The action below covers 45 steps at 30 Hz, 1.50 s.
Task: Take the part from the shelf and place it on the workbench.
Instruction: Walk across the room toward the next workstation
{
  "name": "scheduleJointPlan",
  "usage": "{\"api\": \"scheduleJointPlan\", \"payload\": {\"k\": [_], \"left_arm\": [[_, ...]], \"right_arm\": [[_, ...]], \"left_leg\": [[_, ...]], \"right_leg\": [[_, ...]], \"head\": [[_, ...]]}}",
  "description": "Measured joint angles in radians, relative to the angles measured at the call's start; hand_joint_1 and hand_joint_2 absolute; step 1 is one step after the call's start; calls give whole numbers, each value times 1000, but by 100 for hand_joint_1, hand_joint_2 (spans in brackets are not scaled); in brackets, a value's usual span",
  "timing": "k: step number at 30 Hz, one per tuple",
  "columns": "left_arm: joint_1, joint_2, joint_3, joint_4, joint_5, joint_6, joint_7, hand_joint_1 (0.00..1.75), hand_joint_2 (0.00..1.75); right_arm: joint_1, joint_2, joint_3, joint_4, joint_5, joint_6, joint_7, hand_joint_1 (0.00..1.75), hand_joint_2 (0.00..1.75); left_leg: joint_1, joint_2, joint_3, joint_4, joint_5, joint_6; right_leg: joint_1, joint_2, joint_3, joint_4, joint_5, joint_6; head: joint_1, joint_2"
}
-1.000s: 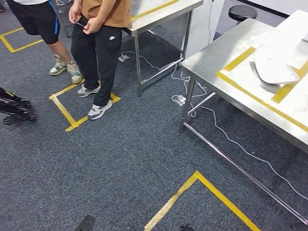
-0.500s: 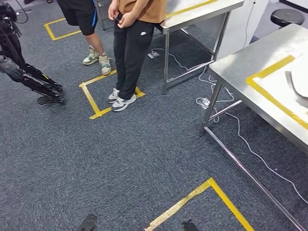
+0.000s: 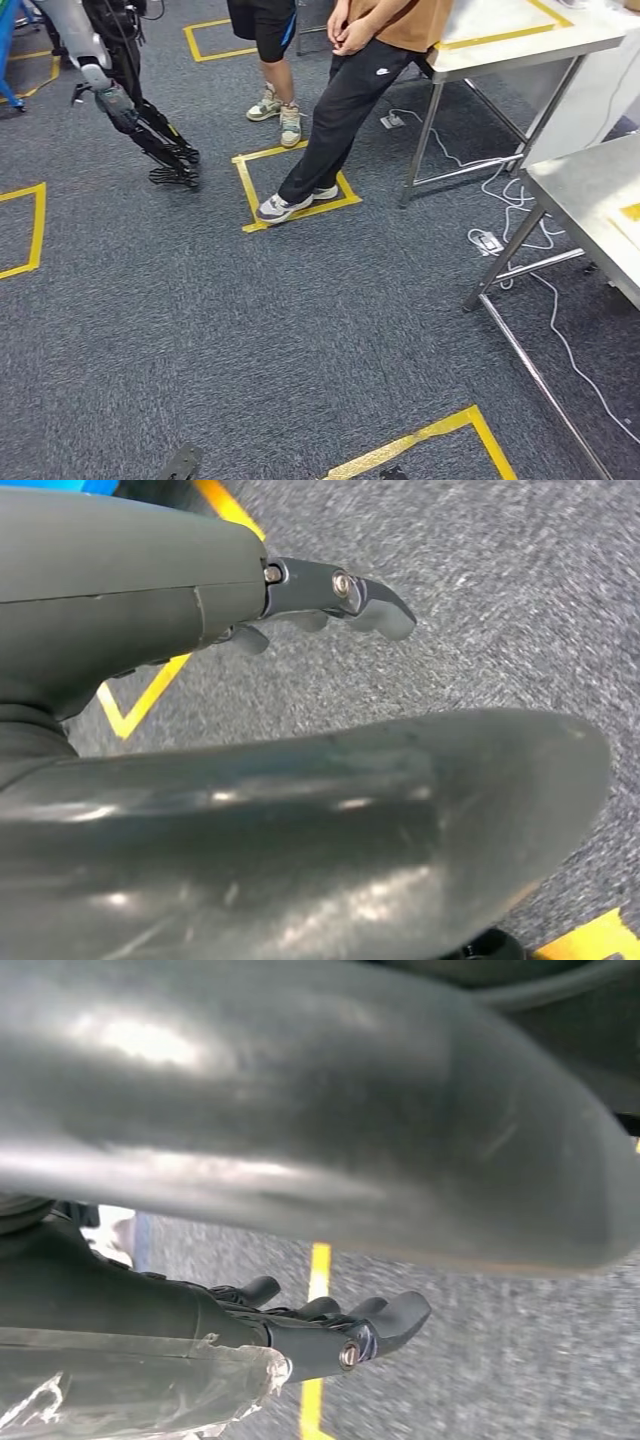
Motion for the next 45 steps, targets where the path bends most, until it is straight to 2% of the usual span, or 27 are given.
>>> {"api": "scheduleJointPlan", "payload": {"k": [1,3,5,7,9,11,12,14,16,18,20,22,24,26,27,28,29,31,33,34,35,37,38,40,42,43,45], "left_arm": [[-1,-1,0,0,-1,0,0,0,0],[0,-2,0,0,-2,0,1,0,0],[4,-2,0,0,-4,0,3,0,0],[5,-2,0,0,-9,1,8,0,0],[0,-4,0,0,-15,2,12,0,0],[-2,-7,0,0,-19,3,17,0,0],[-1,-8,0,0,-20,3,19,0,0],[1,-9,0,0,-22,3,21,0,0],[-2,-9,0,0,-23,3,22,0,0],[-7,-10,0,0,-24,3,23,0,0],[-5,-10,0,0,-24,3,26,0,0],[-2,-8,0,0,-26,2,29,0,0],[-6,-9,0,0,-30,2,31,0,0],[-9,-10,0,0,-34,2,33,0,0],[-8,-11,0,0,-36,2,34,0,0],[-7,-10,0,0,-36,2,36,0,0],[-6,-11,0,0,-36,2,37,0,0],[-8,-11,0,0,-37,1,39,0,0],[-10,-11,0,0,-37,1,40,0,0],[-9,-10,0,0,-38,1,40,0,0],[-7,-10,1,0,-38,0,41,0,0],[-5,-9,1,0,-39,-1,41,0,0],[-7,-9,1,0,-41,-3,42,0,0],[-11,-10,1,0,-46,-6,44,0,0],[-12,-12,1,0,-49,-7,47,0,0],[-11,-12,1,0,-50,-7,48,0,0],[-10,-12,1,0,-54,-7,51,0,0]], "right_arm": [[0,0,0,0,0,0,0,0,0],[-1,0,0,0,0,0,0,0,0],[-2,0,0,0,-1,-1,1,0,0],[-3,-1,0,0,0,-1,0,0,0],[0,-2,0,0,0,-2,0,0,0],[2,-3,0,0,1,-2,0,0,0],[2,-3,0,0,2,-2,0,0,0],[0,-3,0,0,3,-2,0,0,0],[-1,-4,0,0,4,-1,0,0,0],[-2,-4,0,0,4,-1,0,0,0],[-5,-5,0,0,4,0,0,0,0],[-8,-5,0,0,4,1,0,0,0],[-7,-5,0,0,4,2,0,0,0],[-3,-5,0,0,5,2,0,0,0],[-3,-5,0,0,5,2,0,0,0],[-3,-5,0,0,6,2,0,0,0],[-4,-6,0,0,6,2,0,0,0],[-5,-6,0,0,7,2,0,0,0],[-6,-6,0,0,7,3,0,0,0],[-6,-6,0,0,7,3,1,0,0],[-6,-6,0,0,7,3,1,0,0],[-8,-6,0,0,8,3,1,0,0],[-9,-7,0,0,8,3,1,0,0],[-8,-7,0,0,8,3,0,0,0],[-7,-8,0,0,8,3,0,0,0],[-8,-9,0,0,8,3,0,0,0],[-11,-9,0,0,8,4,0,0,0]], "left_leg": [[0,-13,-2,2,0,-5],[1,-35,-8,3,3,-17],[6,-44,-14,1,6,-29],[4,1,-33,36,-19,-37],[1,61,-87,147,-81,-43],[2,78,-146,266,-125,-47],[3,81,-154,284,-122,-48],[4,96,-115,213,-68,-48],[0,145,-42,81,-16,-44],[-5,174,-8,14,-5,-34],[-6,153,-8,7,-8,-22],[-2,129,-6,5,-5,-10],[0,103,-6,4,-3,0],[0,73,-7,4,-3,4],[0,59,-7,4,-2,4],[0,43,-6,4,-2,3],[1,28,-5,5,-2,2],[3,-1,-6,10,-2,-7],[4,-24,-13,12,1,-21],[5,-34,-17,10,5,-28],[8,-44,-20,6,9,-35],[8,-16,-31,20,-2,-45],[6,14,-48,54,-25,-48],[4,70,-107,177,-91,-51],[4,82,-154,279,-124,-53],[5,84,-153,282,-114,-53],[4,104,-94,179,-52,-50]], "right_leg": [[-4,24,25,-53,20,-2],[-6,52,46,-95,26,-10],[-3,31,48,-99,30,-24],[-2,6,51,-106,35,-38],[1,-25,53,-110,35,-47],[4,-58,53,-110,33,-50],[4,-73,53,-110,31,-51],[4,-99,56,-110,28,-49],[9,-122,62,-107,21,-40],[16,-144,67,-105,14,-30],[16,-163,73,-106,8,-20],[10,-128,66,-79,-14,-9],[6,-66,16,30,-73,-2],[5,-44,-51,160,-122,-1],[5,-42,-68,185,-121,-1],[4,-40,-65,169,-99,-2],[2,-32,-44,116,-61,-2],[-7,18,15,-20,4,0],[-13,57,43,-83,22,-2],[-11,57,44,-85,21,-7],[-9,44,45,-86,24,-14],[-8,19,46,-92,30,-29],[-7,4,47,-95,32,-35],[-2,-30,47,-97,32,-43],[1,-64,46,-96,30,-46],[2,-78,47,-96,29,-46],[2,-103,50,-96,27,-43]], "head": [[0,0],[0,0],[0,0],[-5,0],[-12,0],[-13,0],[-13,0],[-13,0],[-15,0],[-13,0],[-9,0],[-5,0],[2,0],[5,0],[6,0],[6,0],[6,0],[7,0],[7,0],[8,0],[7,0],[5,0],[1,0],[-6,0],[-6,0],[-6,0],[-7,0]]}}
